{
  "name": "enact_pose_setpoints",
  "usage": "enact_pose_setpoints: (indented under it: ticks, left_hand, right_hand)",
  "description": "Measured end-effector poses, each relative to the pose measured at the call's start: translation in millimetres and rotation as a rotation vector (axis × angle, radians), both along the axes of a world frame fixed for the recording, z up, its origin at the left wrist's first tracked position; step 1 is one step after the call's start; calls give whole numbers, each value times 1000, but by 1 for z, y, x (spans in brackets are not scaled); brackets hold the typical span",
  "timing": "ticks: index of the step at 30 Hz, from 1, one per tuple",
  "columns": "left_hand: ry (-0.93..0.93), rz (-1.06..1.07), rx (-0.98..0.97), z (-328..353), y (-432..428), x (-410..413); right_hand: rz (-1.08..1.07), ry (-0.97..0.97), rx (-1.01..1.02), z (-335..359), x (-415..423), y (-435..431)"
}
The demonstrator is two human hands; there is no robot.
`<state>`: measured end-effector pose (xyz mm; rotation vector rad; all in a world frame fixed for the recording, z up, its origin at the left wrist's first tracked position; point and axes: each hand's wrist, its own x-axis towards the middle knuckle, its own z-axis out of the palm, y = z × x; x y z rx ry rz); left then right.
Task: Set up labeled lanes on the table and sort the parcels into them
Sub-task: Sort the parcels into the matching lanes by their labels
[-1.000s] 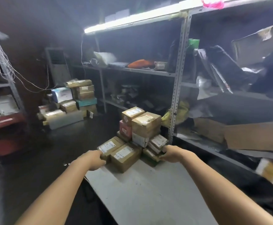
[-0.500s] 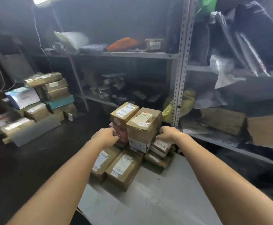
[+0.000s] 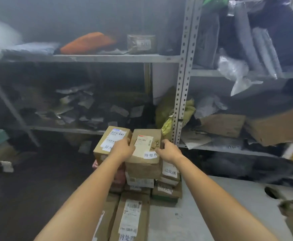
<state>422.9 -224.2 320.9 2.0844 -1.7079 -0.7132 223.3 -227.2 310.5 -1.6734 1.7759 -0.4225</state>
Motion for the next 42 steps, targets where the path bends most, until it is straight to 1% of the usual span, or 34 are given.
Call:
enact_pose_setpoints:
  ticks: [4, 7, 9, 12, 15, 20, 23, 29, 32, 37, 39, 42]
  left_hand:
    - [48, -84, 69, -10, -26, -7]
    - [89, -92, 121, -16, -38, -6]
    - [48, -72, 139, -21, -47, -5]
    - [-72, -66, 174, -20, -52, -4]
    - [-81, -76, 226, -20, -55, -5]
    - [37, -34, 267, -26, -51, -6]
    - [123, -16, 247, -29, -47, -3]
    - [276, -33, 242, -28, -36, -5]
    - [348, -47, 255, -19, -27, -18]
    - [422, -167, 195, 0, -15, -63]
    - [472, -257, 191, 5, -6, -90]
    - [496, -396, 195, 12, 18, -138]
  right_hand:
    - [-94, -75, 35, -9, 10, -12]
    - [-138, -130, 74, -11, 12, -19]
    - [-152, -175, 112, -12, 14, -23]
    - [-167, -268, 147, -18, 14, -27]
    - [-182, -301, 134, -23, 12, -30]
    - [-206, -350, 136, -25, 6, -31]
    - [-246, -384, 147, -29, 6, -31]
    - [-307, -447, 159, -28, -5, -16]
    - [-349, -450, 124, -21, -17, -4]
    - [-481, -449, 19, -1, -60, 31]
    - [-566, -460, -6, 6, -86, 53]
    - [-681, -464, -41, 16, -129, 91]
